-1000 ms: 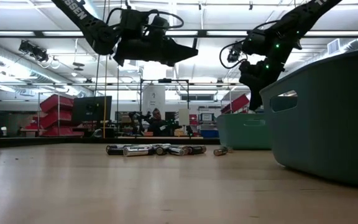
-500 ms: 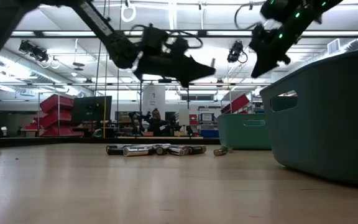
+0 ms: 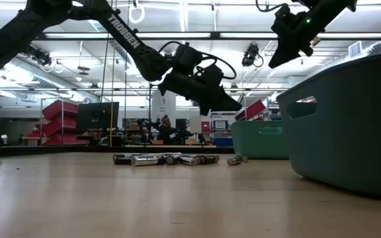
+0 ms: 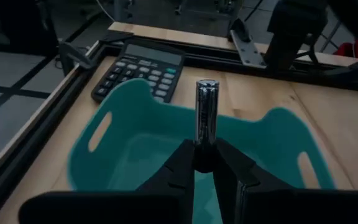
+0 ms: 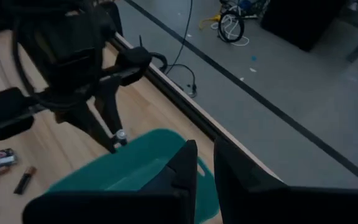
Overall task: Sort batteries
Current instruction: Put the silver battery into the green bin
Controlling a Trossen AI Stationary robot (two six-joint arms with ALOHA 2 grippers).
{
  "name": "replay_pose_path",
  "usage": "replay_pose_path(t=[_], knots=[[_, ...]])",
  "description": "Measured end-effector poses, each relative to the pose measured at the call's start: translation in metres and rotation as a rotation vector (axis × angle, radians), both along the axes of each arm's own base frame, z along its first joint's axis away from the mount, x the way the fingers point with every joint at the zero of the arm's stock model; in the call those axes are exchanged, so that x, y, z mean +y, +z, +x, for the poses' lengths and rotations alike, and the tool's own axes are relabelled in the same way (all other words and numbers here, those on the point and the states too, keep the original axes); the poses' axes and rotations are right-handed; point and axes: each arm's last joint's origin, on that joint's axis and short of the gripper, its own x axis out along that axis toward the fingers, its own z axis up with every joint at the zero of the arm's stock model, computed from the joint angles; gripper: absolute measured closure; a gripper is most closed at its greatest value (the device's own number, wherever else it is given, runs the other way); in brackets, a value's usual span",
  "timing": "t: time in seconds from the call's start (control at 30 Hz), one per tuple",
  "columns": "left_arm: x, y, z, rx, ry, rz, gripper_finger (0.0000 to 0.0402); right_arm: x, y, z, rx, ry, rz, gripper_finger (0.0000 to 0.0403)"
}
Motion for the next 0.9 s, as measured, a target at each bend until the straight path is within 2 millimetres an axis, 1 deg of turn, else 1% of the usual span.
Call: replay_pose_path(t=[0.37,0.67,0.9], knots=[[-0.015,0.0,0.007,-0.001,-0.041,0.02,0.0346,-0.005,-0.011,0.011,0.057,-0.01,0.017,0.0364],[-0.016,0.0,0.007,0.004,-0.04,0.013,0.0334,-0.006,-0.014,0.014,0.068,-0.011,0.023,0.0366],[-0.016,0.0,0.007,0.006,-0.04,0.011,0.0309,-0.006,-0.014,0.014,0.068,-0.009,0.025,0.0366]])
